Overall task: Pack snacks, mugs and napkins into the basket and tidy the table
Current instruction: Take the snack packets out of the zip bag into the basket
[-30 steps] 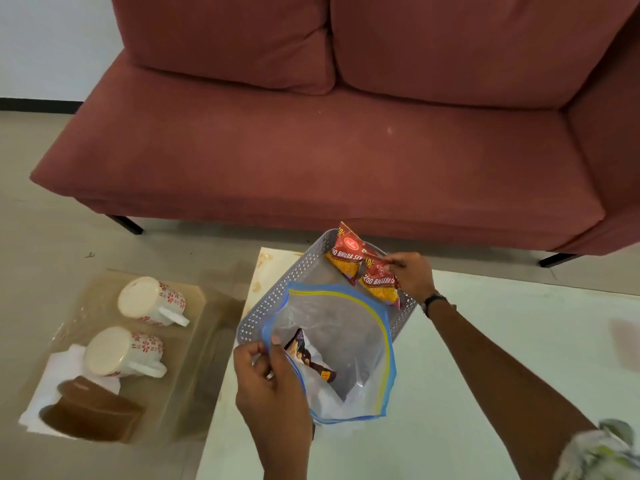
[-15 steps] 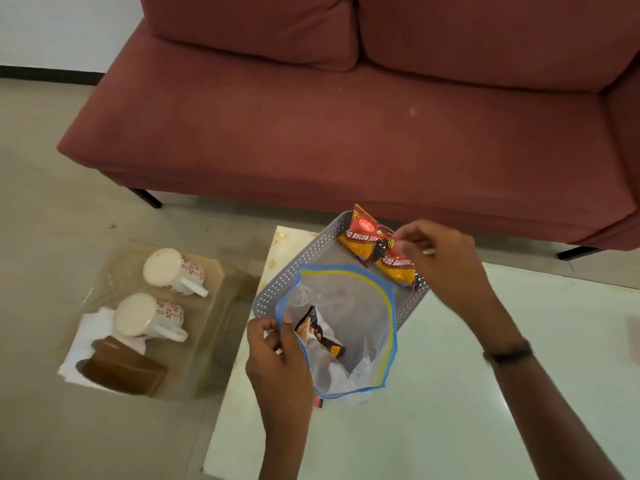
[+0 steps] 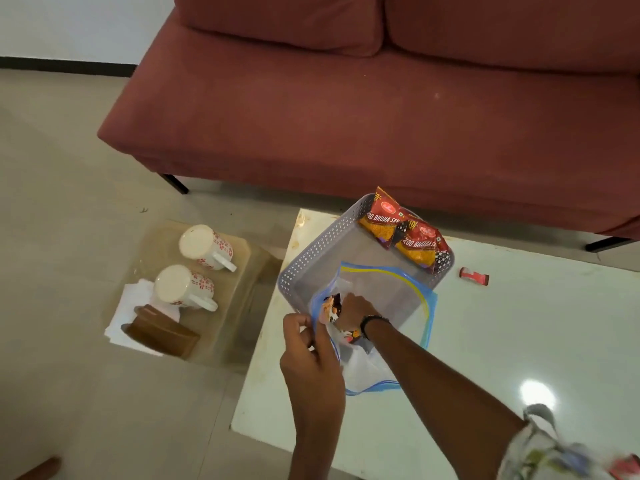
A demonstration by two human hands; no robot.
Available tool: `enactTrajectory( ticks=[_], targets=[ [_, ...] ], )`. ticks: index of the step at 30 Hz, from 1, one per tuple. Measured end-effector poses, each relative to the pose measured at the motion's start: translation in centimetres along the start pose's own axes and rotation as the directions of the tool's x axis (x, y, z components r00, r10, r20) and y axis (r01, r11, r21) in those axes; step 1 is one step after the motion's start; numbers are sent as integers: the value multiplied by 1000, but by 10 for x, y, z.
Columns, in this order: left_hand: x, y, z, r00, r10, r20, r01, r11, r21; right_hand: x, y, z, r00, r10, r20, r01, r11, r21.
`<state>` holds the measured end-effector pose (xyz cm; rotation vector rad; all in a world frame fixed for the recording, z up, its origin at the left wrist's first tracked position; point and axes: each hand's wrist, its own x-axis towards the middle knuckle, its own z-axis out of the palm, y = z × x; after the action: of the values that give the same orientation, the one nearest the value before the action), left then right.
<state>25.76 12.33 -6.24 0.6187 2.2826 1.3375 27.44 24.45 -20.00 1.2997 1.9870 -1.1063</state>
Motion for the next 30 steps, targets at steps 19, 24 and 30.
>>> enactTrajectory(
  ticks=[19, 24, 30],
  targets=[
    [29, 11, 3, 981, -102, -164, 96, 994, -44, -120, -8, -114, 899, -345, -270, 392, 909, 142],
    [31, 17, 7, 975, -139, -173, 129, 989, -66, -140, -2, -131, 868, -338, -363, 456, 832, 315],
    [36, 14, 9, 962, -197, -190, 186, 980, -75, -160, 15, -184, 818, -314, -481, 538, 714, 448]
  ],
)
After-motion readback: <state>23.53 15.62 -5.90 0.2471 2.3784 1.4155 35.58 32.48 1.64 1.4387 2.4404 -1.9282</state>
